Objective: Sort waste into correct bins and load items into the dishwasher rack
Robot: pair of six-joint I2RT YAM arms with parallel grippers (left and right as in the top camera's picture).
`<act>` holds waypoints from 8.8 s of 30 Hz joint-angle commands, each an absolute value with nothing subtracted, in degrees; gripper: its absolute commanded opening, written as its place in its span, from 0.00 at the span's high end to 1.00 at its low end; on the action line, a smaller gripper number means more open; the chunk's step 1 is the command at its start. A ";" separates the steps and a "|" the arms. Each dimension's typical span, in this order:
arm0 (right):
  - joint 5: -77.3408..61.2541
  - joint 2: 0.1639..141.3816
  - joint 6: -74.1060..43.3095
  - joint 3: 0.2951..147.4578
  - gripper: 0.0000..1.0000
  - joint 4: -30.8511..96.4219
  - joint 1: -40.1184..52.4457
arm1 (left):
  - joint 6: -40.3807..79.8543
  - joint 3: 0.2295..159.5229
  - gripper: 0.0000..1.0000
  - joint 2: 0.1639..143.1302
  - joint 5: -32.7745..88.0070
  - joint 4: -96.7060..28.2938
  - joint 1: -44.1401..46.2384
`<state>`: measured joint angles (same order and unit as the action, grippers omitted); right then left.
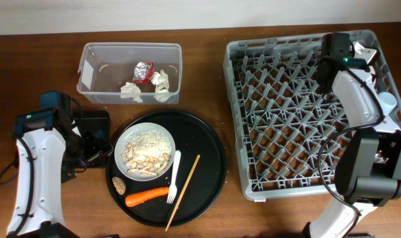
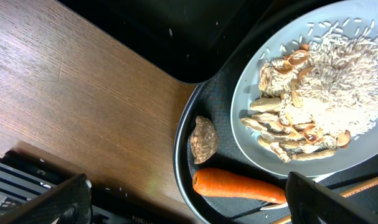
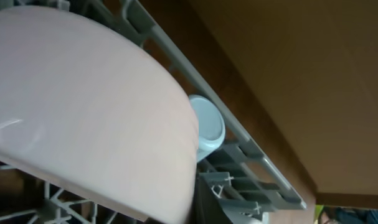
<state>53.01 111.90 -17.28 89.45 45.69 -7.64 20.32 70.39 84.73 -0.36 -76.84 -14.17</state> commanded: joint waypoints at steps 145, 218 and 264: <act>4.99 77.19 -21.50 82.89 0.14 80.71 17.19 | 24.86 67.33 0.98 109.73 -1.93 -47.46 29.61; 5.04 77.19 -21.50 82.89 0.14 82.85 17.19 | 17.65 86.35 1.00 101.49 -14.31 -73.60 10.81; 4.99 77.19 -21.52 82.89 0.18 83.83 17.19 | -2.94 84.31 1.00 96.95 53.01 -61.63 -33.26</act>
